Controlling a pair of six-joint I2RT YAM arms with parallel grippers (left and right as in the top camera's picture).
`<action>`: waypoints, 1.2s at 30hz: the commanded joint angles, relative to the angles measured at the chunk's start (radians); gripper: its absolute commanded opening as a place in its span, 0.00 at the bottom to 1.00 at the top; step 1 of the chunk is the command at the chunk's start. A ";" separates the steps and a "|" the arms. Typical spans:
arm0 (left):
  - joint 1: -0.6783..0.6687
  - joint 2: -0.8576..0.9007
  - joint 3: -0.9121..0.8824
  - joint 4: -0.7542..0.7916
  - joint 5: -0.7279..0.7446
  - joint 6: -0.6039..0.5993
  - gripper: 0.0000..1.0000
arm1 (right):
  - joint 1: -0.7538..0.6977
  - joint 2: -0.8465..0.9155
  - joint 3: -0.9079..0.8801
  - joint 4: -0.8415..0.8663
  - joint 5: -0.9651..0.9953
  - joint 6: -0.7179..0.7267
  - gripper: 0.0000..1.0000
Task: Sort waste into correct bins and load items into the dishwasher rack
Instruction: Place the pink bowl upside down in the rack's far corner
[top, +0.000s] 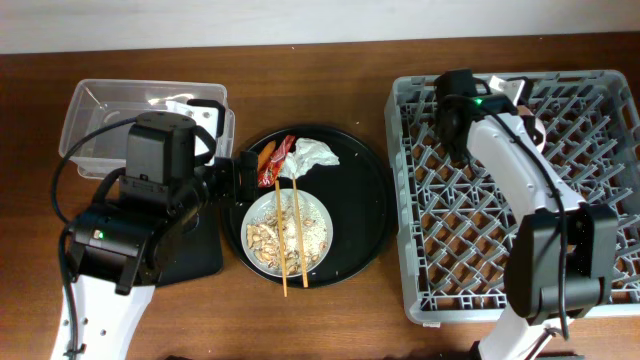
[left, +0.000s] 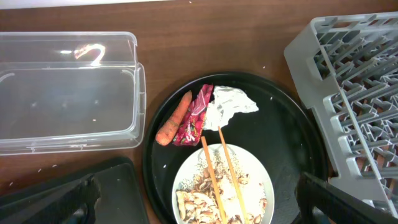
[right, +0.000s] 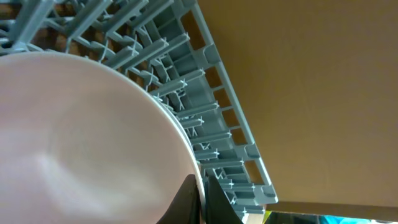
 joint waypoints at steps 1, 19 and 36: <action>0.004 0.000 0.009 -0.002 -0.010 -0.009 0.99 | 0.043 0.041 -0.005 0.000 0.080 0.013 0.04; 0.004 0.000 0.009 -0.002 -0.010 -0.009 0.99 | 0.054 0.043 -0.006 0.004 0.088 0.013 0.04; 0.004 0.000 0.009 -0.002 -0.010 -0.009 0.99 | 0.146 0.043 -0.008 -0.034 0.002 0.012 0.04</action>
